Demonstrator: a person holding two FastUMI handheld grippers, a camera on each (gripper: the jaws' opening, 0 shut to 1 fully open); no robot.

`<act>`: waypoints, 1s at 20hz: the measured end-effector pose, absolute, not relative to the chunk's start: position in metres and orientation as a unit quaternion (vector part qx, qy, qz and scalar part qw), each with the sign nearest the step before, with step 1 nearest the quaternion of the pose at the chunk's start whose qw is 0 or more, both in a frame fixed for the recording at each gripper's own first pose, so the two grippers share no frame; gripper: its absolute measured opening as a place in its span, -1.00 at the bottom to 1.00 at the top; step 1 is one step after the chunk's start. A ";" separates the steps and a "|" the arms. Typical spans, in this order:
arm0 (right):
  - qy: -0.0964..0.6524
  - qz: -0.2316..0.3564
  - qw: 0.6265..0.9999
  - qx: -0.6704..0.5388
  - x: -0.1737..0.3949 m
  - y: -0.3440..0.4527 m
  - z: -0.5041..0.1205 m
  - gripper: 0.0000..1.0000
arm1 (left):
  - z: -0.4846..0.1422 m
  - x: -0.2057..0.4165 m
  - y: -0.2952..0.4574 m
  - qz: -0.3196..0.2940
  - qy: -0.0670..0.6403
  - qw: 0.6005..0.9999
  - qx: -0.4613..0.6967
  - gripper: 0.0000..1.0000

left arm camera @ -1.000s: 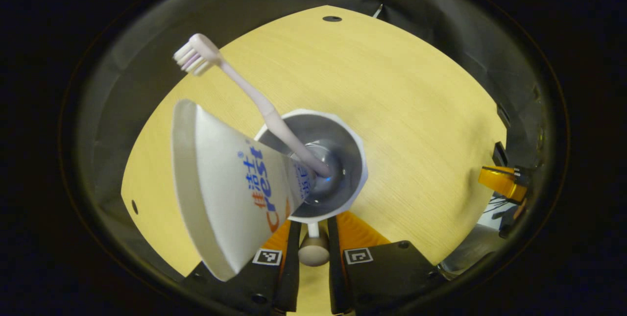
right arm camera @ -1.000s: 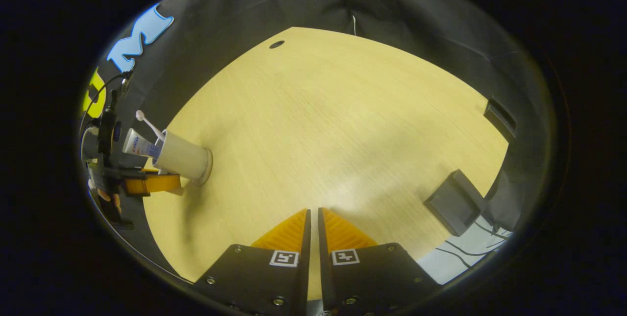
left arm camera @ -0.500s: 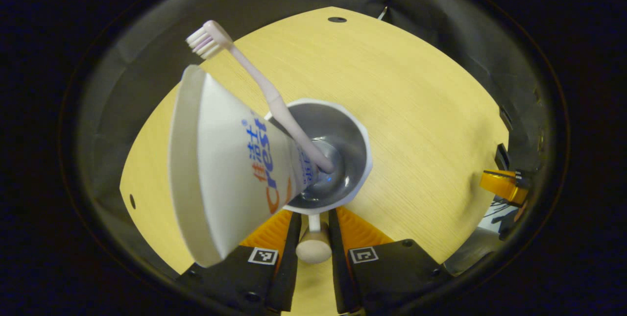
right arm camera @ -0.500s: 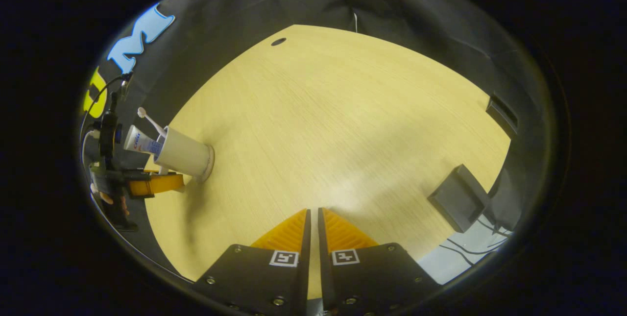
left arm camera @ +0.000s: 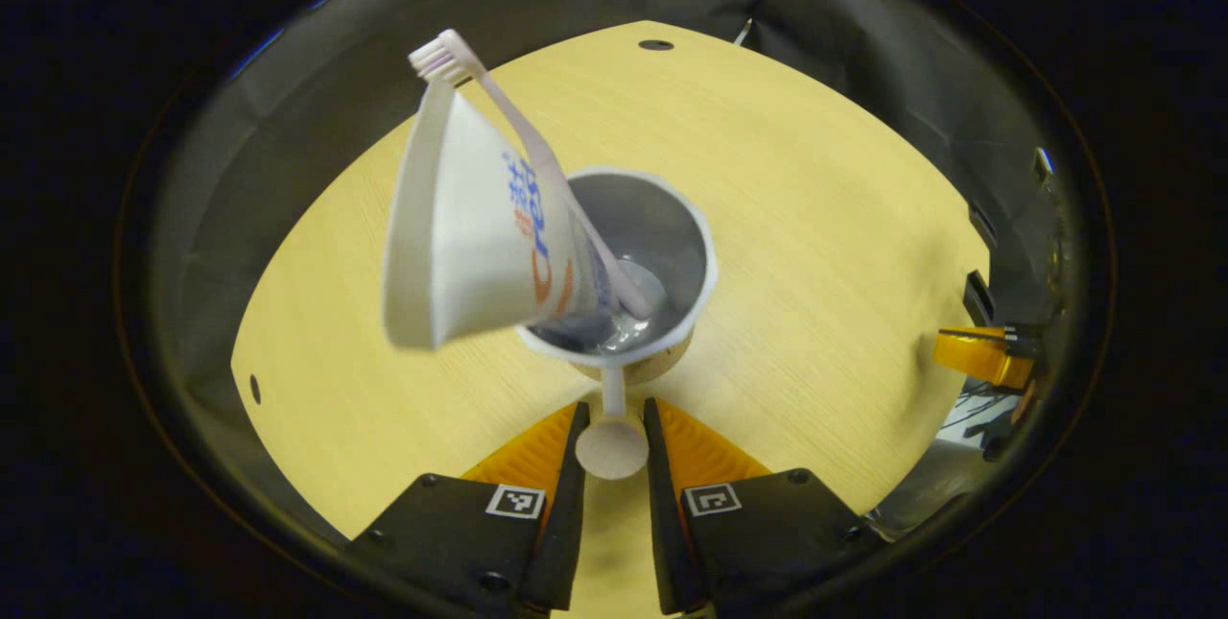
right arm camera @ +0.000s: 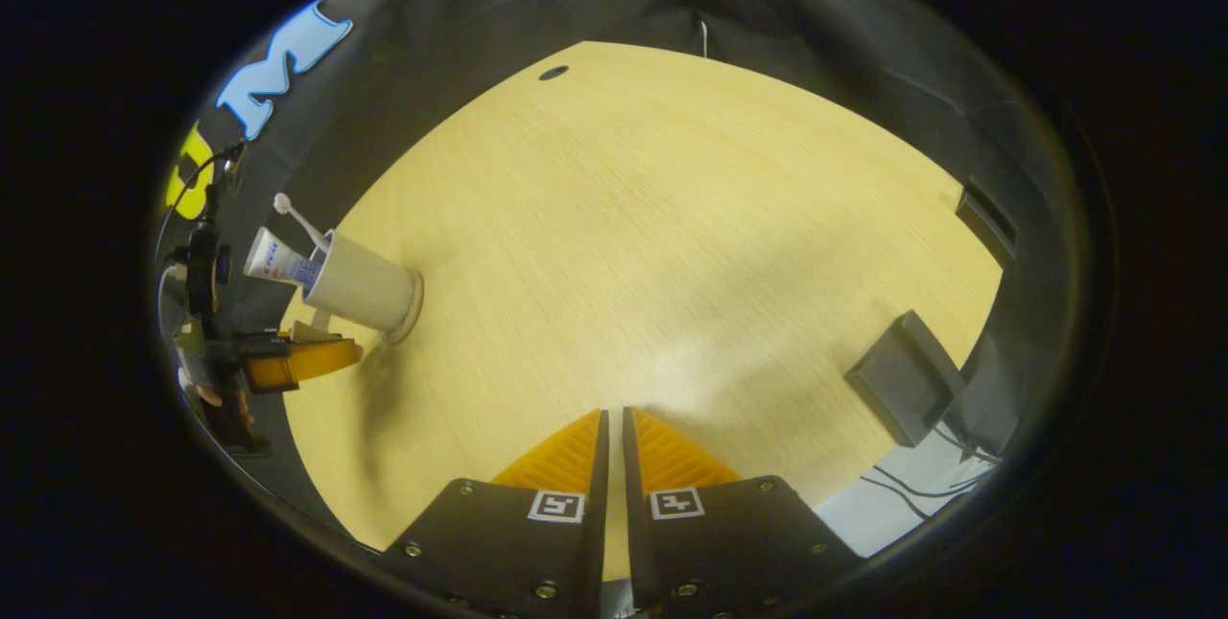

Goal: Put the toothbrush and toothpaste on the desktop into the cup, then pick up the cup and place it on the coaster on the desktop.

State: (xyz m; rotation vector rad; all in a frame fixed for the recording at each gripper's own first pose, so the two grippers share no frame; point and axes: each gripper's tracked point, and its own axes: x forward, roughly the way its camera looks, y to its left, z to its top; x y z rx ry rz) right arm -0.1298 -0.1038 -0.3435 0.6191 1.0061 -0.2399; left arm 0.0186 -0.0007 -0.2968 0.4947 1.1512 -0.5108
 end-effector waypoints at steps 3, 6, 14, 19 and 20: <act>0.476 -0.102 0.825 0.286 -0.126 -0.094 -0.343 -0.79 | -0.298 0.007 0.013 -0.234 0.530 0.781 0.233 -0.22; 0.481 -0.084 0.828 0.274 -0.122 -0.079 -0.343 -0.79 | -0.297 -0.003 0.032 -0.227 0.528 0.784 0.233 -0.22; 0.494 -0.027 0.835 0.242 -0.111 -0.028 -0.345 -0.79 | -0.290 -0.030 0.087 -0.188 0.531 0.799 0.208 -0.22; 0.501 0.007 0.837 0.220 -0.102 0.004 -0.343 -0.79 | -0.283 -0.042 0.118 -0.165 0.527 0.812 0.187 -0.22; 0.501 0.015 0.838 0.216 -0.099 0.010 -0.342 -0.79 | -0.281 -0.043 0.123 -0.160 0.525 0.816 0.182 -0.22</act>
